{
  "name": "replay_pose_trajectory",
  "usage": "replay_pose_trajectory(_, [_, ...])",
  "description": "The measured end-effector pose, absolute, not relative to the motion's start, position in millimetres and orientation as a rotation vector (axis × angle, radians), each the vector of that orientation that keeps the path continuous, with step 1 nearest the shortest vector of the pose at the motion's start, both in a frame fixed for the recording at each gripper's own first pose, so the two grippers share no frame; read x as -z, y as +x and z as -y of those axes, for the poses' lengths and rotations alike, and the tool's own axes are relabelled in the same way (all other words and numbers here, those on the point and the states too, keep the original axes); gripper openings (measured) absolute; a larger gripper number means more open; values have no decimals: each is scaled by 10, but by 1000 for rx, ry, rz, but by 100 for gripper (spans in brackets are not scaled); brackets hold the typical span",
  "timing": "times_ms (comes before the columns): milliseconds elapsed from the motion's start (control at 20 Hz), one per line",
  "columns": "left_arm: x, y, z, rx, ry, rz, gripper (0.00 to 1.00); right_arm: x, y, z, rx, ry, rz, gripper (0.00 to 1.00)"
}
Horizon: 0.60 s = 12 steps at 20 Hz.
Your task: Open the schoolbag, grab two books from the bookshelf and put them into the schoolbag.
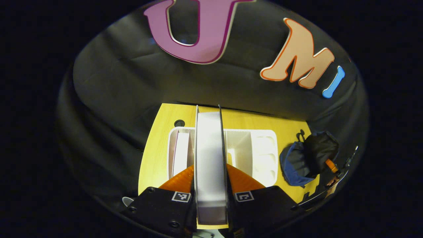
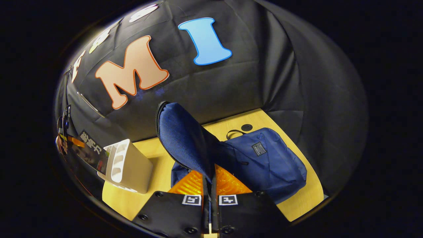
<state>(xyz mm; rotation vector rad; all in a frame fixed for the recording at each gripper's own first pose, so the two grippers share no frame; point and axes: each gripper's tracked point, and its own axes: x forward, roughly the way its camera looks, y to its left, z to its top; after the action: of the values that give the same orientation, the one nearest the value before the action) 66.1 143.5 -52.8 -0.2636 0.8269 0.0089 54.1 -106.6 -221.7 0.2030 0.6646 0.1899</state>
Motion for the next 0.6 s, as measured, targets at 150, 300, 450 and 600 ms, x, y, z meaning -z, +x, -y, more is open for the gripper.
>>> replay_pose_trajectory(150, [358,674,-1482,0,-368,-780,33,2216,549,1057,-189,195,-671,6])
replay_pose_trajectory(300, [198,632,-1478,13,-488,-736,32,2202,562,1061,-189,191,-675,6])
replay_pose_trajectory(450, [167,667,-1442,38,-580,-699,32,2189,574,1080,-185,193,-677,6])
replay_pose_trajectory(600, [152,662,-1350,85,-731,-677,32,2184,572,1093,-188,200,-681,6])
